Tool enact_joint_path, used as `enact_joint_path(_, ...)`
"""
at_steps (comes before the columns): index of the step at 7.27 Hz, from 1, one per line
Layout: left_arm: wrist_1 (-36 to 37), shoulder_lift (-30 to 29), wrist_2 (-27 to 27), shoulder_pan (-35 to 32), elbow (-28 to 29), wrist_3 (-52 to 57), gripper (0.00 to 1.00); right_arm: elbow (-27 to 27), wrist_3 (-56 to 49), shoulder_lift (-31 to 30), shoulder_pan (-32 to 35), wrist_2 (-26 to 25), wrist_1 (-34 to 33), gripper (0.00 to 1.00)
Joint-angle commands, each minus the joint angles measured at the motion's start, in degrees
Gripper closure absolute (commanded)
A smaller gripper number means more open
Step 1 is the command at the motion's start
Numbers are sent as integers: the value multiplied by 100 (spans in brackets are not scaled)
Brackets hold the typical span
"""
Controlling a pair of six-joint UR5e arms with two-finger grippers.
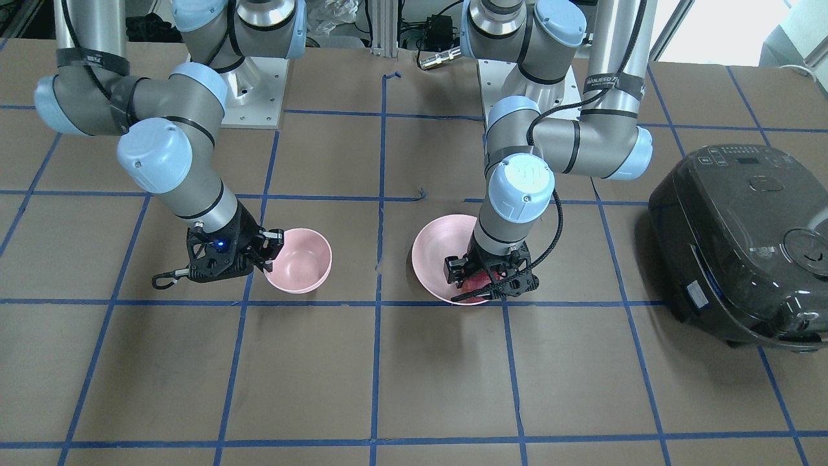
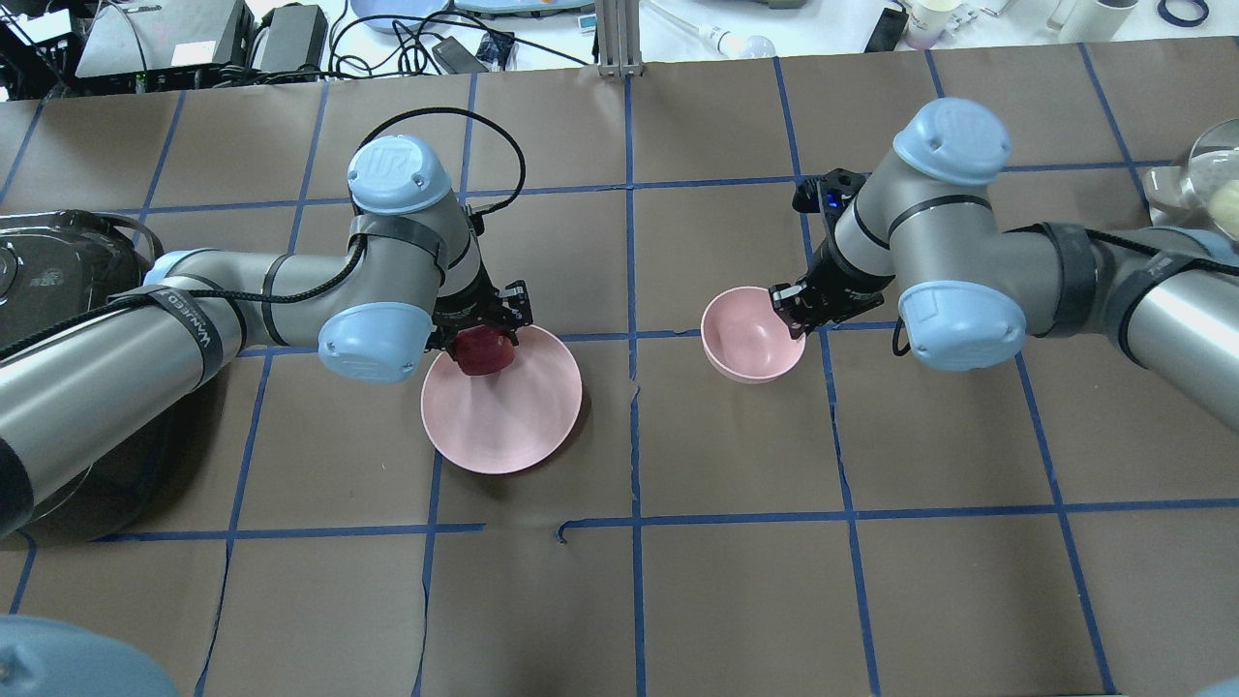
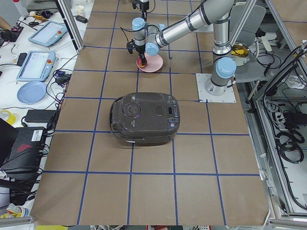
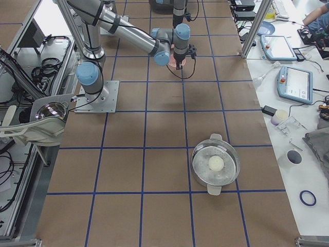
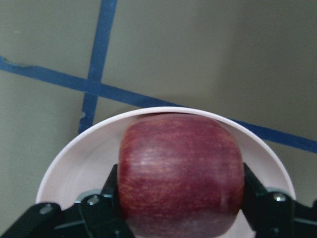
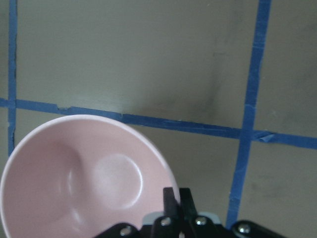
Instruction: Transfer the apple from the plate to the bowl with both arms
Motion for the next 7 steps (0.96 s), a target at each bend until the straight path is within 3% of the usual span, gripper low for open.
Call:
enact_joint_path(1,26,203,45,-1,50,298,97,381,48,6,16,104,-543,98)
enact_joint_path(2,-9,317,19,25,111,481,97,389,5,6,16,95,-526,73)
enact_joint_path(3,-61,440,-8,43,164,553,97,390,48,-11,16,34,-517,71)
enact_joint_path(5,-106,616,-226,8,313,791,97,381,66,-55,16,34,-456,34)
enact_joint_path(6,-219,617,-306,-79,471,669,97,294,92,-64,7,34,-464,4)
enact_joint_path(7,-377,548,-794,-185,603,476,100,145,405,-160,7,16,-317,0)
